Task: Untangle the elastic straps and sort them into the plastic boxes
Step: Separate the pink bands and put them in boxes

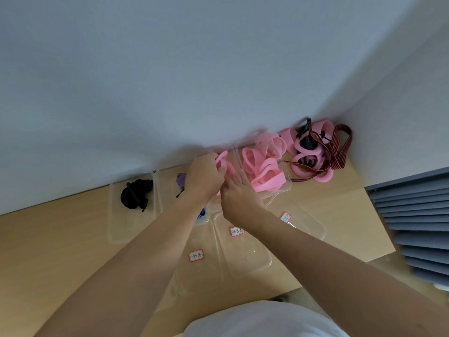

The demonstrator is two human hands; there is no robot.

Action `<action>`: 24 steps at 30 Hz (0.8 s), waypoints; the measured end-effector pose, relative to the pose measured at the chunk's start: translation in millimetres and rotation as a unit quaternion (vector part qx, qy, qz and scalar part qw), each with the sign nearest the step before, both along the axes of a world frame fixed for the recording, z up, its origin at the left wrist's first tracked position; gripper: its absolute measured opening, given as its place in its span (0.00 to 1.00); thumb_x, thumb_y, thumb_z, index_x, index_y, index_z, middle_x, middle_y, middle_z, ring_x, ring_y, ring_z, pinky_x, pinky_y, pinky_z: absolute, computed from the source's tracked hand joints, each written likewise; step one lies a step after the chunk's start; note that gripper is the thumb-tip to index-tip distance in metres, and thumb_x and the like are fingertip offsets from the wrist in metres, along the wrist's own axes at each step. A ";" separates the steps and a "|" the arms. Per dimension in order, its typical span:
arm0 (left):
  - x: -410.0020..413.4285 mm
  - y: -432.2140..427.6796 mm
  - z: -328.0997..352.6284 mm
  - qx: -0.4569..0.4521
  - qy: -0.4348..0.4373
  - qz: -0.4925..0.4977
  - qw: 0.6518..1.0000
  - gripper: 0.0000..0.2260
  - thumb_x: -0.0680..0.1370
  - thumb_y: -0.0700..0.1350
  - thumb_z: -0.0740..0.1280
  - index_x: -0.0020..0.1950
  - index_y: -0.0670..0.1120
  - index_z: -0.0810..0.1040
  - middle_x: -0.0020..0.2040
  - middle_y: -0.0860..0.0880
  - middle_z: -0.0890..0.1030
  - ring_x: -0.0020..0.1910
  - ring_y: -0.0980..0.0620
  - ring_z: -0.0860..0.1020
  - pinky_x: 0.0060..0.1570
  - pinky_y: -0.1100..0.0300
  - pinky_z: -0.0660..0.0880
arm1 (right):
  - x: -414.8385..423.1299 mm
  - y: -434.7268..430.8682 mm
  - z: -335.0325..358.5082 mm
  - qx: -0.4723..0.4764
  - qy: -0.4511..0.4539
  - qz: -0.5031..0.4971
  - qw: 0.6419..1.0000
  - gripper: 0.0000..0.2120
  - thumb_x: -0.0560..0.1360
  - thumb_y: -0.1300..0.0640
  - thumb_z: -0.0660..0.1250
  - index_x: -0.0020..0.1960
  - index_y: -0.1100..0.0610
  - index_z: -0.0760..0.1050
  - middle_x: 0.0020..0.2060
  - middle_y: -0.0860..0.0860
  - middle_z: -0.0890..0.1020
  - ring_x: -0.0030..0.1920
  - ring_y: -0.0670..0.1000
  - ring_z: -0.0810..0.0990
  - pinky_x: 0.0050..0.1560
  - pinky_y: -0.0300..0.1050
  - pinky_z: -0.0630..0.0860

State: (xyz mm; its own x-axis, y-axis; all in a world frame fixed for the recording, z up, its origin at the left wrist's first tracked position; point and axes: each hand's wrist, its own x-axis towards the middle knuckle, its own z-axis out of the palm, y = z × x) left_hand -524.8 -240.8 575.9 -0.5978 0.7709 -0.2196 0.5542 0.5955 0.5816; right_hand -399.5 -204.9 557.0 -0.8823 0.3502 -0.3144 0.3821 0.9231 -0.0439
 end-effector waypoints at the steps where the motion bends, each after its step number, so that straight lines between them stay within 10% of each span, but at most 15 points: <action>1: -0.6 0.3 0.4 0.000 0.007 -0.010 1.000 0.09 0.81 0.47 0.63 0.52 0.44 0.81 0.46 0.46 0.82 0.48 0.44 0.78 0.49 0.49 0.74 | 0.0 0.0 0.2 0.001 0.000 -0.004 1.000 0.26 0.78 0.60 0.59 0.75 0.63 0.67 0.79 0.63 0.57 0.81 0.63 0.48 0.79 0.64 0.45; 7: -5.4 -0.2 -2.4 0.012 0.061 -0.012 0.998 0.15 0.83 0.41 0.62 0.69 0.43 0.78 0.64 0.41 0.76 0.63 0.40 0.75 0.60 0.49 0.72 | 7.1 4.3 1.6 0.019 0.162 -0.073 0.984 0.12 0.67 0.64 0.72 0.50 0.63 0.82 0.57 0.61 0.82 0.56 0.64 0.81 0.66 0.62 0.72; 16: -9.5 1.1 -6.7 -0.072 0.086 -0.047 0.993 0.10 0.83 0.40 0.61 0.61 0.39 0.78 0.62 0.40 0.74 0.58 0.41 0.77 0.54 0.55 0.73 | -3.3 3.6 -6.4 0.014 -0.019 -0.033 0.999 0.27 0.80 0.55 0.56 0.78 0.58 0.62 0.78 0.58 0.63 0.80 0.61 0.53 0.76 0.66 0.46; 24: -6.2 10.2 0.7 -0.194 0.245 -0.147 0.938 0.10 0.79 0.46 0.65 0.58 0.47 0.81 0.62 0.44 0.73 0.63 0.43 0.71 0.61 0.50 0.67 | -13.5 10.8 12.3 0.022 -0.065 -0.012 0.998 0.19 0.80 0.55 0.58 0.69 0.52 0.76 0.73 0.54 0.71 0.76 0.62 0.60 0.73 0.74 0.44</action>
State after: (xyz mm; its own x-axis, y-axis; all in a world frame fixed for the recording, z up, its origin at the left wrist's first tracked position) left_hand -531.0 -230.6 576.6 -0.4746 0.8371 -0.2721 0.8719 0.4894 -0.0152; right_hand -413.0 -194.1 569.3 -0.8268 0.3864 -0.4089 0.4035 0.9137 0.0475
